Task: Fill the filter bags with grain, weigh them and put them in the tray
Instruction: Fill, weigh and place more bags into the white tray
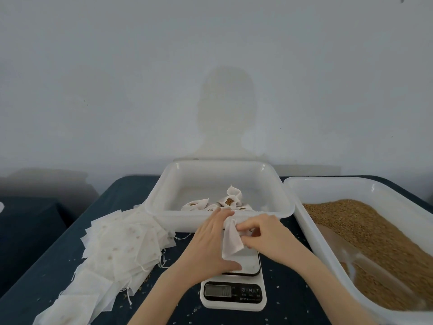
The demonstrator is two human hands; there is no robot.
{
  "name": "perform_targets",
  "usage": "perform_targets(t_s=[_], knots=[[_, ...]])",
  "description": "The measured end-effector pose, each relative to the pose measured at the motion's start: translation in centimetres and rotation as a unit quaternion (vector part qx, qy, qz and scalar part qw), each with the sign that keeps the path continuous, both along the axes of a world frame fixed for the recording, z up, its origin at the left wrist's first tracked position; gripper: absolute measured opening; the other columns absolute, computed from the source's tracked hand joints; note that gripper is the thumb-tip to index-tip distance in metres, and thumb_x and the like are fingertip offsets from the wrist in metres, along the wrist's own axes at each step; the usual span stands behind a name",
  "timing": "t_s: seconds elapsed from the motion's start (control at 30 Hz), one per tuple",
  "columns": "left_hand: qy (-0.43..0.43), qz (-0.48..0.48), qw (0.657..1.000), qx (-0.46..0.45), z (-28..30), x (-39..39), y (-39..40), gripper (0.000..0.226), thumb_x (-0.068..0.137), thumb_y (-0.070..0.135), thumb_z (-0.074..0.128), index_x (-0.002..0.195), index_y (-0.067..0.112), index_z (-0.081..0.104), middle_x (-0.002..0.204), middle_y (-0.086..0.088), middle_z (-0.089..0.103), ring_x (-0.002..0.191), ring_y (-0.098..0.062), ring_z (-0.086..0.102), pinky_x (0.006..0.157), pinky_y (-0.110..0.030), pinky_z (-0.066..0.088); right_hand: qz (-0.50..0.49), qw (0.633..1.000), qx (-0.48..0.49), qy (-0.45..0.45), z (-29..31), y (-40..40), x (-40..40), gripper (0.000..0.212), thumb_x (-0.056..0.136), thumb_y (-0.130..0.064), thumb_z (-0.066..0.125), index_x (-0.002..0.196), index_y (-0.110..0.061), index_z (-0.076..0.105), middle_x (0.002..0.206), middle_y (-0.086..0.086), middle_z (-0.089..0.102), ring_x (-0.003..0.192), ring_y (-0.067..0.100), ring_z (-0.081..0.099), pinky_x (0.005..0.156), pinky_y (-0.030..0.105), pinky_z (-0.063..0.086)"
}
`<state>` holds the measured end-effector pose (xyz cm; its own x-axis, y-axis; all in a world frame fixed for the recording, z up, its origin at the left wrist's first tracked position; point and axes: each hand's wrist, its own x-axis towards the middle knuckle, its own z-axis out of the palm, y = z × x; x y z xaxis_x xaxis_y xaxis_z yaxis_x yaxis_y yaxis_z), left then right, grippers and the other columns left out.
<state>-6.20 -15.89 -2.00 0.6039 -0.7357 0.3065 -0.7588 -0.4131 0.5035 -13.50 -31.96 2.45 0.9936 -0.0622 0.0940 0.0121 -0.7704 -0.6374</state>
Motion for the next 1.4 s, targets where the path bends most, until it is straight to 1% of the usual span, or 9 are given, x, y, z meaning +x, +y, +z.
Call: perform_targets(t_s=[0.13, 0.3, 0.47, 0.6, 0.83, 1.03, 1.17, 1.27, 1.4], knots=[[0.086, 0.011, 0.995, -0.044, -0.3, 0.5, -0.8, 0.079, 0.068, 0.035, 0.074, 0.134, 0.036, 0.03, 0.114, 0.024, 0.053, 0.098, 0.003, 0.054, 0.085, -0.013, 0.042, 0.011, 1.0, 0.005, 0.002, 0.4, -0.5, -0.3, 0.011, 0.079, -0.036, 0.072, 0.086, -0.045, 0.074, 0.071, -0.025, 0.063, 0.065, -0.005, 0.054, 0.062, 0.015, 0.04], [0.097, 0.005, 0.993, -0.063, -0.9, 1.0, -0.9, 0.035, 0.076, 0.028, 0.07, 0.105, 0.031, 0.053, 0.097, 0.015, 0.057, 0.085, -0.001, 0.053, 0.07, -0.016, 0.04, -0.025, 0.997, -0.064, -0.02, 0.4, -1.2, -0.8, 0.01, 0.078, -0.048, 0.062, 0.073, -0.054, 0.068, 0.071, -0.019, 0.064, 0.066, 0.001, 0.056, 0.058, 0.018, 0.043], [0.165, -0.009, 0.983, -0.077, -1.0, 1.0, -1.2, 0.021, 0.078, 0.03, 0.068, 0.096, 0.026, 0.057, 0.078, 0.011, 0.06, 0.066, 0.0, 0.052, 0.06, -0.014, 0.039, -0.016, 0.997, -0.07, -0.024, 0.4, -1.7, -1.0, 0.036, 0.092, -0.051, 0.053, 0.057, -0.06, 0.056, 0.058, -0.025, 0.053, 0.055, -0.003, 0.049, 0.054, 0.018, 0.033], [0.168, -0.005, 0.983, -0.07, -1.1, 1.3, -1.6, 0.022, 0.08, 0.031, 0.069, 0.098, 0.032, 0.057, 0.077, 0.013, 0.062, 0.064, 0.005, 0.053, 0.059, -0.009, 0.039, 0.002, 0.999, -0.042, -0.013, 0.3, -2.2, -0.7, 0.016, 0.093, -0.04, 0.058, 0.101, -0.044, 0.071, 0.097, -0.035, 0.056, 0.096, -0.008, 0.055, 0.083, 0.02, 0.046], [0.12, 0.059, 0.99, -0.04, -1.8, 2.0, -2.5, 0.04, 0.074, 0.042, 0.071, 0.107, 0.04, 0.049, 0.087, 0.015, 0.064, 0.077, 0.001, 0.059, 0.066, -0.015, 0.045, 0.006, 0.998, -0.042, 0.042, -0.3, -1.5, 0.3, 0.025, 0.092, -0.018, 0.048, 0.095, -0.027, 0.071, 0.116, -0.018, 0.055, 0.107, 0.006, 0.053, 0.093, 0.034, 0.047], [0.087, 0.073, 0.993, -0.031, -1.9, 1.7, -2.7, 0.044, 0.065, 0.052, 0.067, 0.102, 0.045, 0.044, 0.088, 0.019, 0.063, 0.081, 0.001, 0.059, 0.068, -0.015, 0.046, -0.036, 0.997, -0.034, 0.056, -0.9, -1.0, 0.9, 0.016, 0.086, -0.026, 0.058, 0.082, -0.018, 0.071, 0.083, 0.001, 0.067, 0.075, 0.02, 0.056, 0.067, 0.03, 0.044], [0.033, 0.052, 0.998, 0.034, -1.9, 1.5, -2.4, 0.071, 0.055, 0.066, 0.062, 0.117, 0.039, 0.041, 0.1, 0.026, 0.05, 0.092, 0.003, 0.048, 0.082, -0.022, 0.037, 0.023, 0.998, -0.007, 0.064, -1.0, -1.1, 0.8, 0.033, 0.079, -0.02, 0.07, 0.054, -0.027, 0.051, 0.056, -0.008, 0.041, 0.056, 0.009, 0.03, 0.058, 0.03, 0.029], [-0.004, 0.031, 0.997, 0.064, -2.2, 1.4, -2.0, 0.089, 0.049, 0.071, 0.061, 0.127, 0.039, 0.031, 0.111, 0.03, 0.035, 0.1, 0.007, 0.033, 0.09, -0.018, 0.024, 0.063, 0.995, 0.042, 0.061, -0.9, -1.4, 0.7, 0.01, 0.081, -0.017, 0.072, 0.075, -0.024, 0.068, 0.069, -0.006, 0.057, 0.061, 0.009, 0.043, 0.061, 0.025, 0.037], [0.053, 0.025, 0.998, 0.029, -2.1, 1.5, -1.5, 0.069, 0.064, 0.043, 0.071, 0.121, 0.044, 0.032, 0.108, 0.029, 0.047, 0.098, 0.001, 0.047, 0.081, -0.017, 0.039, 0.1, 0.987, 0.108, 0.07, -0.9, -1.9, 0.4, 0.032, 0.085, -0.018, 0.068, 0.116, -0.026, 0.069, 0.106, -0.013, 0.067, 0.091, -0.006, 0.056, 0.082, 0.014, 0.042]])
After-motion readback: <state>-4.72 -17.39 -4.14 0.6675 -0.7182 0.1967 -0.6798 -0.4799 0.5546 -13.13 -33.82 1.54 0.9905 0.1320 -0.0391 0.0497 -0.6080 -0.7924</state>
